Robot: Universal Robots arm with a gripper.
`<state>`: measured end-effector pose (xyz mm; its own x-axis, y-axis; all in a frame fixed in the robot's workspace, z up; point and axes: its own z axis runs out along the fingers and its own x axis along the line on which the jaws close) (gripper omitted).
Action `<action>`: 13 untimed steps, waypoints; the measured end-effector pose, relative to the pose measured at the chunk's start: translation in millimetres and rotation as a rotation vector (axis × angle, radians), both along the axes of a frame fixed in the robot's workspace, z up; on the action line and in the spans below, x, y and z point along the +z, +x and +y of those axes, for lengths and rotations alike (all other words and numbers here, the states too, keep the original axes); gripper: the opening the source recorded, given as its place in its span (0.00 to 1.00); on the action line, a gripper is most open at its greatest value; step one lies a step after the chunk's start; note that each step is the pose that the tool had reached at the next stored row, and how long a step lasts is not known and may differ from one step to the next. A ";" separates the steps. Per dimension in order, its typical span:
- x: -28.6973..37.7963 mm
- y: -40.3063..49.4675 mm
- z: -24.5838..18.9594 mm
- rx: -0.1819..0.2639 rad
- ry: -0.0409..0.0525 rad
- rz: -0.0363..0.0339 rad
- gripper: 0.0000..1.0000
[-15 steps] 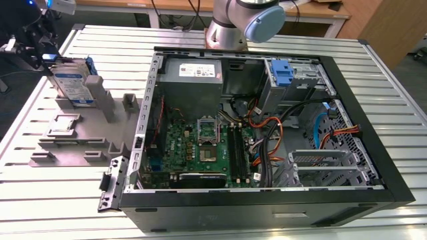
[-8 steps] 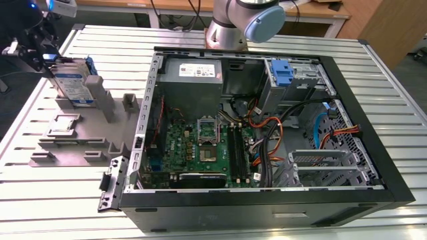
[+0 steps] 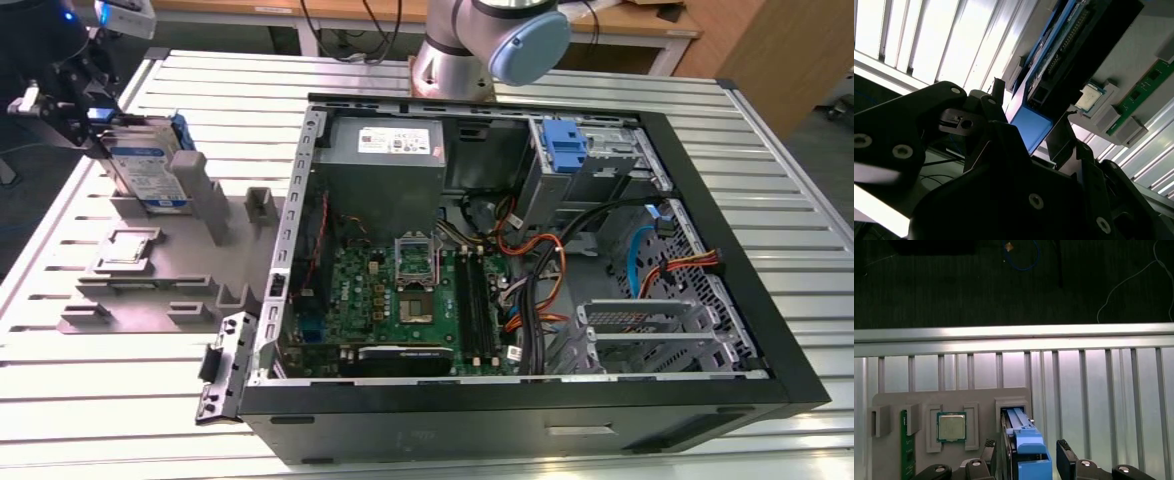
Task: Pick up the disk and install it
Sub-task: 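Pick up the disk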
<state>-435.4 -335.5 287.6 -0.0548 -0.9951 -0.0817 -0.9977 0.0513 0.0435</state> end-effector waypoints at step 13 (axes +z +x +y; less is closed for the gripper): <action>-0.2 0.0 0.0 0.001 0.0002 -0.0003 0.58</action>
<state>-435.4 -335.5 287.5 -0.0540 -0.9952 -0.0819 -0.9978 0.0506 0.0432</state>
